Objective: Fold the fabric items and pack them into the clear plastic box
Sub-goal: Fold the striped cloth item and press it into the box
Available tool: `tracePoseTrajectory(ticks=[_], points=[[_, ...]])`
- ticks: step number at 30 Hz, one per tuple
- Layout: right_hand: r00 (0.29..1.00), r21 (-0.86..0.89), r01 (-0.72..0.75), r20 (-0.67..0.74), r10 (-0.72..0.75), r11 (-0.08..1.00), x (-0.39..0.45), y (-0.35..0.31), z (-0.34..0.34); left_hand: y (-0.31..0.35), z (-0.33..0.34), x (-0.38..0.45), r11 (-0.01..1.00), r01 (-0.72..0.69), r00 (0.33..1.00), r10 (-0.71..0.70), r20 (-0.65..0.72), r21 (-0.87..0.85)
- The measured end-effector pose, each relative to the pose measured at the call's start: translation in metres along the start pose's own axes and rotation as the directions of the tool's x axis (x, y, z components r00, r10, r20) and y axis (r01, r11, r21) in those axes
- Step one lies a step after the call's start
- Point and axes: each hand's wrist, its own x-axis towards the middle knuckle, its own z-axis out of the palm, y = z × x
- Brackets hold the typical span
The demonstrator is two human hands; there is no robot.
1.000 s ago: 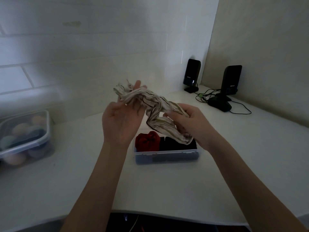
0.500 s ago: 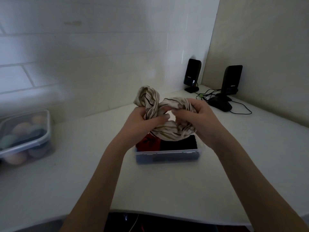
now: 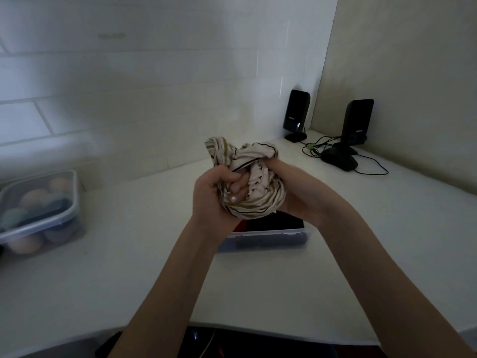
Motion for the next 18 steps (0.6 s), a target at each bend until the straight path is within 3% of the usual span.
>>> tracePoseTrajectory(ticks=[4,7,10,13,16,18], points=[[0.999,0.04,0.002,0.053,-0.004,0.999,-0.006,0.0,-0.004,-0.003,-0.001,0.005,0.984,0.095,0.993,-0.083,-0.084,0.151],[0.999,-0.059,0.04,-0.01,-0.04,0.997,-0.002,0.003,-0.007,-0.003,-0.004,0.005,0.943,0.103,0.993,-0.076,-0.095,0.317],[0.995,-0.009,0.046,-0.091,-0.046,0.999,0.0,0.002,-0.009,-0.004,-0.007,0.006,0.898,0.08,0.987,-0.01,-0.163,0.433],[0.998,0.2,0.046,-0.045,-0.038,0.979,0.001,0.003,-0.013,-0.002,-0.012,0.007,0.88,0.084,0.963,0.049,-0.265,0.468],[0.998,0.419,0.026,0.044,-0.049,0.908,0.0,0.007,-0.019,0.002,-0.02,0.009,0.912,0.099,0.924,0.064,-0.377,0.398],[0.997,0.42,0.035,0.052,-0.063,0.907,-0.001,0.008,-0.023,0.005,-0.025,0.01,0.94,0.084,0.916,0.057,-0.397,0.329]])
